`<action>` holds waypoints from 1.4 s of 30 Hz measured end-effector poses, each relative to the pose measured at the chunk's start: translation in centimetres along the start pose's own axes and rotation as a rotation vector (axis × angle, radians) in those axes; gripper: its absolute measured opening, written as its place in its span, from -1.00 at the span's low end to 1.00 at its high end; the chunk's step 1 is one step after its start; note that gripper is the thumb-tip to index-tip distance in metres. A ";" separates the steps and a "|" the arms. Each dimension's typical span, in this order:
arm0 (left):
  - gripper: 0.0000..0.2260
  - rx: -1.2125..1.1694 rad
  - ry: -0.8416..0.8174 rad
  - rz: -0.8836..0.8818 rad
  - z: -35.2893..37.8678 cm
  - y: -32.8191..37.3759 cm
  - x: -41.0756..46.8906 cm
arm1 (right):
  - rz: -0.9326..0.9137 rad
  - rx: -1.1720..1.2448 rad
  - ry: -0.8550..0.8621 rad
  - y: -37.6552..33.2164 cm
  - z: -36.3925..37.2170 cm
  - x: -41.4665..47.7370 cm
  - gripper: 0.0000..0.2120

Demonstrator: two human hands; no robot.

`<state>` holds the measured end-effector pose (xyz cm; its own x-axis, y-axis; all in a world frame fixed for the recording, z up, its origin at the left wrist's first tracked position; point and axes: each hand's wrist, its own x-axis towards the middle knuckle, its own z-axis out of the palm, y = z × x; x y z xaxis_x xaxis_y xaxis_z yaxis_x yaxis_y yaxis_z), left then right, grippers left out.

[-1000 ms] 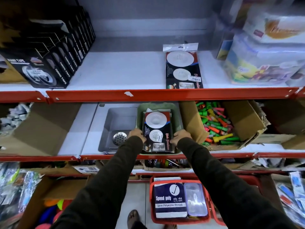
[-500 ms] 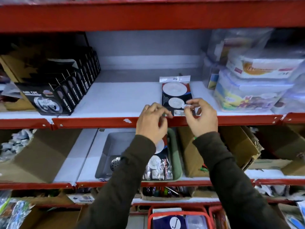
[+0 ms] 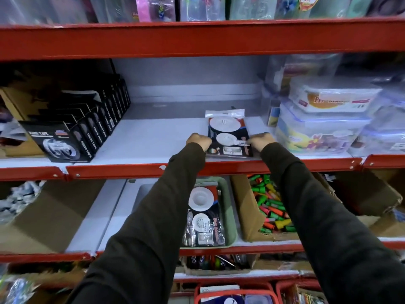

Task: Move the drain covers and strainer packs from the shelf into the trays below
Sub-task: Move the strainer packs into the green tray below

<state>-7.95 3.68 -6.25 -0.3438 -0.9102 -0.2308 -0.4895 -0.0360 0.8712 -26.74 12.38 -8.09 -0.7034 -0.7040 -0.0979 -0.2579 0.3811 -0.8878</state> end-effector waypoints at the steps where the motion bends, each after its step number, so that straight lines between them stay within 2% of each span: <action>1: -0.72 -0.065 0.005 0.009 -0.3 0.1 -0.1 | 0.014 0.078 -0.029 -0.2 -0.3 0.0 -0.97; 4: -0.76 -0.284 -0.001 0.023 -1.4 0.1 -0.8 | 0.056 0.294 -0.131 -0.7 -0.9 -0.8 -0.83; 7: -0.91 -0.409 -0.057 0.022 -2.8 -0.1 -3.1 | 0.086 0.498 -0.228 -0.9 -1.2 -3.0 -0.93; 12: -0.85 -0.345 -0.225 0.046 -4.5 -2.9 -8.9 | 0.074 0.567 -0.452 0.9 -1.5 -8.5 -0.82; 17: -0.77 -0.217 -0.522 0.003 -6.7 -8.3 -13.5 | 0.001 0.443 -0.854 5.6 -1.7 -13.2 -0.64; 21: -0.66 -0.106 -0.777 -0.170 -7.5 -12.9 -15.7 | -0.009 0.327 -1.053 9.7 -0.5 -16.3 -0.64; 25: -0.64 0.029 -0.832 -0.311 -6.7 -17.4 -16.7 | 0.101 0.212 -1.190 14.3 1.6 -18.5 -0.56; 28: -0.74 0.046 -0.823 -0.426 -5.6 -19.4 -16.3 | 0.253 0.191 -1.127 16.5 3.4 -18.8 -0.49; 29: -0.76 0.049 -0.788 -0.450 -5.2 -19.8 -15.7 | 0.312 0.200 -1.077 16.9 4.0 -18.5 -0.52; 32: -0.77 0.017 -0.585 -0.493 -3.8 -20.9 -13.3 | 0.466 0.193 -0.901 17.3 6.0 -16.9 -0.69; 34: -0.74 -0.061 -0.429 -0.498 -2.5 -21.3 -11.5 | 0.525 0.188 -0.723 17.0 7.4 -15.5 -0.64; 38: -0.75 -0.106 -0.213 -0.450 0.1 -21.9 -7.7 | 0.517 0.195 -0.394 16.3 10.5 -13.4 -0.49; 40: -0.71 -0.002 -0.130 -0.406 1.2 -22.6 -5.9 | 0.505 0.245 -0.309 16.3 11.8 -12.7 -0.50; 42: -0.71 0.181 -0.052 -0.348 1.9 -23.1 -4.8 | 0.451 0.204 -0.304 16.4 12.6 -12.2 -0.54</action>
<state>3.49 9.70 -26.08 -0.1702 -0.8341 -0.5247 -0.7161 -0.2611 0.6473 -14.00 19.64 -27.11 -0.4849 -0.6509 -0.5842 0.1772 0.5809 -0.7944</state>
